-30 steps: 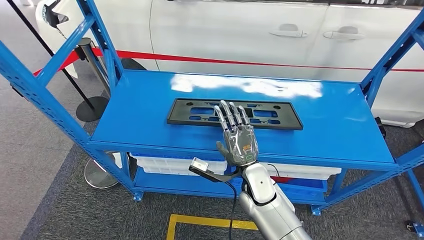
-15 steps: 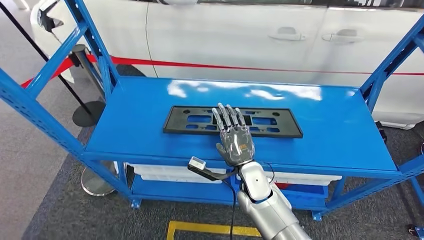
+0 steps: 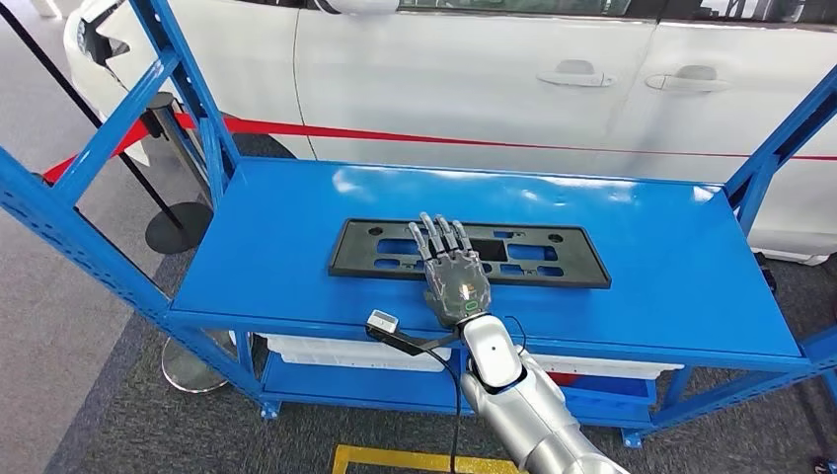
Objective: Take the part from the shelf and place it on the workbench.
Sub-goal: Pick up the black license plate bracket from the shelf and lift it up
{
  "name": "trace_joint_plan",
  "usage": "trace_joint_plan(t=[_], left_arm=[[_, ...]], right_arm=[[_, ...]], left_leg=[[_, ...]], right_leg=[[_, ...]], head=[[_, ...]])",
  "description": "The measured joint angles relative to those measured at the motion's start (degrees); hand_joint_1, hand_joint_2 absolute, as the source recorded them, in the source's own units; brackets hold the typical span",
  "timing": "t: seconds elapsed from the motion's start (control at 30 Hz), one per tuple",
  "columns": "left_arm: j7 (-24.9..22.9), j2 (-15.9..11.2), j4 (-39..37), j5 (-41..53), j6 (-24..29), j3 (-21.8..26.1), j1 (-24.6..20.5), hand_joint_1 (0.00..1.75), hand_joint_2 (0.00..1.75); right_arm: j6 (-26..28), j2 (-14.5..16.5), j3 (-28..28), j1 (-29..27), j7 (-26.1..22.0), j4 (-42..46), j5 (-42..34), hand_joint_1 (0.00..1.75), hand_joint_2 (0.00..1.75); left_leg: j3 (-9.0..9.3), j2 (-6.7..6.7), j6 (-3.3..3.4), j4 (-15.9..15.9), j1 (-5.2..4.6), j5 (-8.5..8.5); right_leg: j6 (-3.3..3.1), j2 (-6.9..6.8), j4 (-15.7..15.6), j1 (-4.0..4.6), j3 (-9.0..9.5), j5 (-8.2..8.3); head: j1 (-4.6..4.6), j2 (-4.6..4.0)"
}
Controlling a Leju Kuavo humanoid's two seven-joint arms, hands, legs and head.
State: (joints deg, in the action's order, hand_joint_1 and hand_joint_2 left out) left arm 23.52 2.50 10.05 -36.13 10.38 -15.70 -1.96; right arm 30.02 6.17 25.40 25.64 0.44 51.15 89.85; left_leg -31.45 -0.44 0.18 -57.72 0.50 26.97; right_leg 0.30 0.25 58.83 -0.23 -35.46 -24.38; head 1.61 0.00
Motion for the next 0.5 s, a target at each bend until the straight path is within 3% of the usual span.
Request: trace_joint_plan(t=[0.07,0.13,0.23,0.27,0.3,0.33,0.37,0.43,0.5], left_arm=[[0.1,0.0,0.0,0.0,-0.3,-0.1,0.0,0.0,0.0],[0.2,-0.1,0.0,0.0,-0.5,-0.1,0.0,0.0,0.0],[0.5,-0.1,0.0,0.1,-0.7,-0.2,0.0,0.0,0.0],[0.6,-0.1,0.0,0.2,-0.7,-0.2,0.0,0.0,0.0],[0.7,-0.1,0.0,0.2,-0.7,-0.2,0.0,0.0,0.0],[0.8,-0.1,0.0,0.3,-0.7,-0.2,0.1,0.0,0.0],[0.8,-0.1,0.0,0.4,-0.8,-0.3,0.1,0.0,0.0],[1.0,-0.1,0.0,0.5,-0.9,-0.4,0.1,0.0,0.0],[1.2,-0.1,0.0,0.5,-1.1,-0.5,0.0,0.0,0.0]], right_arm=[[-0.7,0.1,0.4,0.9,0.7,-1.2,0.0,0.0,1.75],[-1.3,0.3,0.8,2.0,1.2,-2.4,0.0,0.0,1.75],[-2.2,0.7,0.9,3.4,1.9,-3.8,0.0,0.03,1.75],[-2.6,0.8,0.9,3.6,2.3,-4.4,0.0,0.46,1.75],[-3.2,0.8,0.9,3.8,2.9,-5.0,0.0,0.9,1.75],[-3.7,1.0,0.9,4.1,3.6,-5.6,0.0,1.32,1.75],[-4.4,1.1,0.9,4.6,4.4,-6.2,0.0,1.75,1.75],[-5.2,1.4,0.9,6.0,5.8,-7.4,0.0,1.75,1.75],[-5.6,1.6,0.9,7.3,6.6,-8.4,-0.1,1.75,1.75]], left_leg=[[0.12,0.07,-0.67,0.0,0.1,0.3],[-0.82,0.13,-1.3,-2.4,0.21,1.76],[-6.41,0.14,-1.92,-13.0,0.33,6.27],[-8.08,0.15,-2.03,-15.6,0.35,6.8],[-8.83,0.15,-2.08,-16.3,0.36,6.12],[-8.51,0.15,-2.07,-14.7,0.38,4.4],[-7.21,0.17,-1.97,-11.2,0.39,1.93],[-4.11,0.17,-1.51,-3.7,0.28,-1.63],[-2.86,0.1,-0.81,-0.8,0.05,-2.27]], right_leg=[[-0.56,0.1,-0.4,-0.08,0.21,-0.13],[-1.24,0.11,-0.8,-0.32,0.62,-0.16],[-1.87,0.0,-0.9,-0.33,1.01,-0.5],[-1.93,-0.02,-0.9,-0.28,1.14,-0.65],[-1.93,0.0,-0.8,-0.27,1.33,-0.83],[-1.88,0.05,-0.8,-0.27,1.57,-1.04],[-1.76,0.13,-0.7,-0.28,1.86,-1.28],[-1.32,0.31,-0.4,-0.14,2.25,-1.75],[-0.75,0.39,-0.4,0.04,2.32,-1.96]], head=[[0.01,0.0],[0.02,0.0],[0.03,0.0],[0.03,0.0],[0.03,0.0],[0.03,0.0],[0.03,0.0],[0.03,0.0],[0.02,0.0]])
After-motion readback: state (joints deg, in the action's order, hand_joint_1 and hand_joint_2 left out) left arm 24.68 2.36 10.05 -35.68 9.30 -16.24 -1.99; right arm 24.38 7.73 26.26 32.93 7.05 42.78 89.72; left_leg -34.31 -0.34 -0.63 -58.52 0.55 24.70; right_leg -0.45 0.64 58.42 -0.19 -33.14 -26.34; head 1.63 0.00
